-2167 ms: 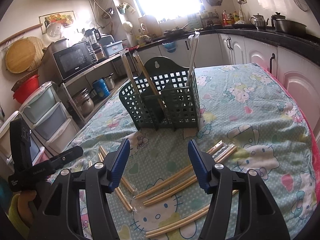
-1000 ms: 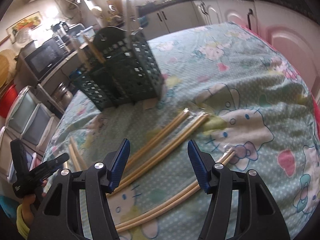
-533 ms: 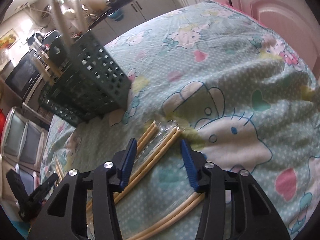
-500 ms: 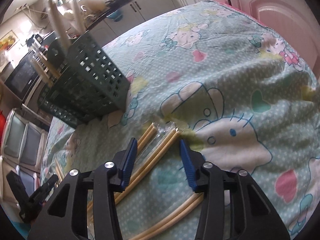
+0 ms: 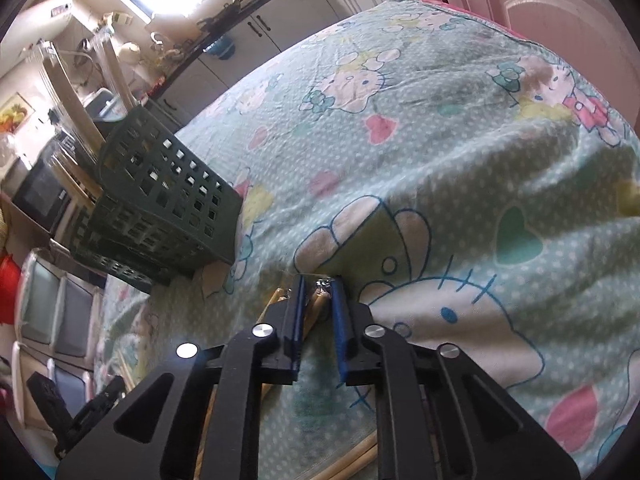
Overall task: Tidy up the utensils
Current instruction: 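Close the left tool on a wooden chopstick while the right tool grasps another, then lift the held chopsticks upright and carry both tools over the green basket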
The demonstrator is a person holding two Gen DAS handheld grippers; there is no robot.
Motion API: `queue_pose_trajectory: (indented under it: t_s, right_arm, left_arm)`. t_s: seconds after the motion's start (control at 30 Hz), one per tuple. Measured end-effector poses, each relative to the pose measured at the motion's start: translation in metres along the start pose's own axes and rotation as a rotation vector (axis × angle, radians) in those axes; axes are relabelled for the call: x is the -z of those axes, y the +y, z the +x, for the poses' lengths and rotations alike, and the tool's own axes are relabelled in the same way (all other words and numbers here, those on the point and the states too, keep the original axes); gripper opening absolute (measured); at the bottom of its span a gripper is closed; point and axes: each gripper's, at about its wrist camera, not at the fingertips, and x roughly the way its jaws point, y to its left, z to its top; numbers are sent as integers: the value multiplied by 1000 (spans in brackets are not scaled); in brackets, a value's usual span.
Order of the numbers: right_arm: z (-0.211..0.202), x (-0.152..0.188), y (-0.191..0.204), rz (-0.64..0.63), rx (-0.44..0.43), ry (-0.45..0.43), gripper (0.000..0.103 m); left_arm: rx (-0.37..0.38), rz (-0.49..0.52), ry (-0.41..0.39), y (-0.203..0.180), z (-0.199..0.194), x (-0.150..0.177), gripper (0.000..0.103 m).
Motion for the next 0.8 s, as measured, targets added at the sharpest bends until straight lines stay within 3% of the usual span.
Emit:
queue_pose_trajectory:
  t_s: [0.37,0.8]
  right_arm:
    - [-24,5,-7,30,-75,-28,10]
    - [-81,-2,41,-112,-181,-153,7]
  left_arm:
    - [75,12,-3,-5,-7,0,6]
    - [156,48,-89,-28,-44,-18,2]
